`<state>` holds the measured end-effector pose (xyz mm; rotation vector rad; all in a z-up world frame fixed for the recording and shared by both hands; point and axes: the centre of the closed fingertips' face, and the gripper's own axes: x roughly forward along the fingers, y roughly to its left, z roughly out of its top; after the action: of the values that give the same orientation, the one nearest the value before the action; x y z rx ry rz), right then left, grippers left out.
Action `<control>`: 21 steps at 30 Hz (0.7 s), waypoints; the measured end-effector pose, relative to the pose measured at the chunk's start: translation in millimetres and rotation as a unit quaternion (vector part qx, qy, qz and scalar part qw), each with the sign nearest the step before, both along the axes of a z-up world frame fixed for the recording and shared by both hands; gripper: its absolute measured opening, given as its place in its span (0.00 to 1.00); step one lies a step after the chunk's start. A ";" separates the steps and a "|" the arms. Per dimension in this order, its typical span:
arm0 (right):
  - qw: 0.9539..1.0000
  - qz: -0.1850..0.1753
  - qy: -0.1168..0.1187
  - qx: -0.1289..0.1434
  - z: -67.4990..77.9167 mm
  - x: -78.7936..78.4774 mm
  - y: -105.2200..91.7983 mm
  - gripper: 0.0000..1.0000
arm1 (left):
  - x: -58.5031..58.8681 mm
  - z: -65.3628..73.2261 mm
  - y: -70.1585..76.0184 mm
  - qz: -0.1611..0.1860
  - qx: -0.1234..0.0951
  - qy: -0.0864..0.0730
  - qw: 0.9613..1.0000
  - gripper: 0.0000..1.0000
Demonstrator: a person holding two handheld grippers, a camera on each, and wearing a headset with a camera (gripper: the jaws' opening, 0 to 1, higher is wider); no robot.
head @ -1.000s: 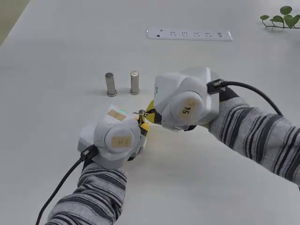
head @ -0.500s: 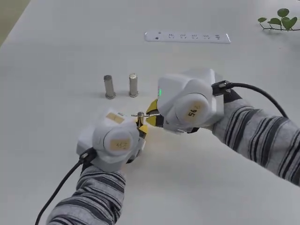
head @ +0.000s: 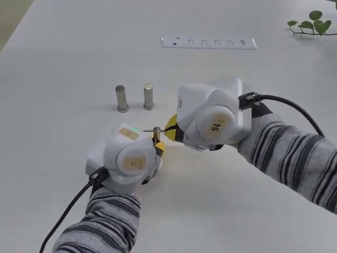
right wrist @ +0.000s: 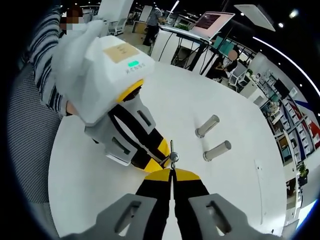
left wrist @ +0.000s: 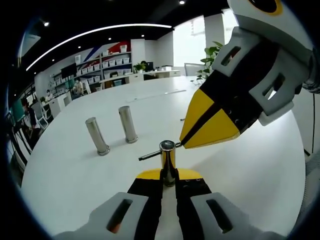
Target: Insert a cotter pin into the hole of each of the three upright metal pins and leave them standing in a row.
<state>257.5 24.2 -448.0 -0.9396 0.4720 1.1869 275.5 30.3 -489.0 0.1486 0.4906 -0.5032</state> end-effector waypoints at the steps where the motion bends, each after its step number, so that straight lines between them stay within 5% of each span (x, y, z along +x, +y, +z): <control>1: 1.000 0.000 0.000 -0.001 -0.4 -0.1 -0.1 0.00 | 0.0 -0.1 0.0 0.000 0.001 0.000 1.000 0.05; 10: 1.000 -0.014 0.006 0.011 -1.8 2.0 0.1 0.00 | 0.3 -0.5 -0.5 -0.001 0.002 -0.003 1.000 0.05; 16: 0.996 -0.077 0.029 0.044 -1.2 11.0 -8.0 0.11 | 0.5 -0.5 -0.5 -0.003 -0.004 -0.002 1.000 0.05; 21: 0.990 -0.116 0.025 0.070 4.9 18.6 -18.1 0.17 | 0.5 -0.9 0.9 -0.019 -0.008 -0.004 1.000 0.05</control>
<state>276.1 6.2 -443.1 -0.7144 0.5174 1.0199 276.1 31.2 -489.8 0.1441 0.4756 -0.5431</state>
